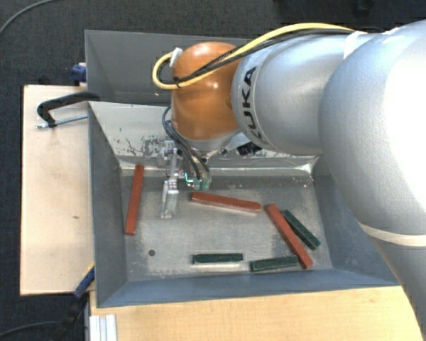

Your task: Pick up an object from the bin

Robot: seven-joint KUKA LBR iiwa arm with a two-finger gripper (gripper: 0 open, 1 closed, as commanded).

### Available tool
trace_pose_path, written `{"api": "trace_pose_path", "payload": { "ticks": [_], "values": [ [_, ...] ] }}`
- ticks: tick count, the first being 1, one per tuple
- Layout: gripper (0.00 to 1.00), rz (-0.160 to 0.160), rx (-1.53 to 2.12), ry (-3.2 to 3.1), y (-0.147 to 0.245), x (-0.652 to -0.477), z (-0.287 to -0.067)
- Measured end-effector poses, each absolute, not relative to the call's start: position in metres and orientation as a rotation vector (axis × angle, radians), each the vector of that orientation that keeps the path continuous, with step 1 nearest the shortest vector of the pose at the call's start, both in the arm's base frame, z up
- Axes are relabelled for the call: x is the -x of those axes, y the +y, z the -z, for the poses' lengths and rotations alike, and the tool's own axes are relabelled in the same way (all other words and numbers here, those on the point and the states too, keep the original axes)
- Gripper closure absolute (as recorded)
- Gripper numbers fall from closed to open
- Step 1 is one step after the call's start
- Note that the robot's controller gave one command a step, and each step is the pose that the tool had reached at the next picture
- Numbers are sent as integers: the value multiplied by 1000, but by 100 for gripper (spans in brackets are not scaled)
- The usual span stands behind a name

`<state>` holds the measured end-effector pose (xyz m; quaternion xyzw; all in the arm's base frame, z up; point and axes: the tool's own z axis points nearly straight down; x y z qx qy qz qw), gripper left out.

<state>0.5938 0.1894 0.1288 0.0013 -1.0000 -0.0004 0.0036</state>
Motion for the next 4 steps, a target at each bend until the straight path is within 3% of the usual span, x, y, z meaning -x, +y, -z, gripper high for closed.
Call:
{"api": "trace_pose_path", "payload": {
  "ticks": [1,2,3,4],
  "values": [
    [0,-3,117,-3133,146,-585,-67],
    [0,-3,-105,-3143,76,-600,-71],
    [100,3,-111,-3142,80,-600,-71],
    [100,4,-377,-3134,104,-582,-227]
  ]
}}
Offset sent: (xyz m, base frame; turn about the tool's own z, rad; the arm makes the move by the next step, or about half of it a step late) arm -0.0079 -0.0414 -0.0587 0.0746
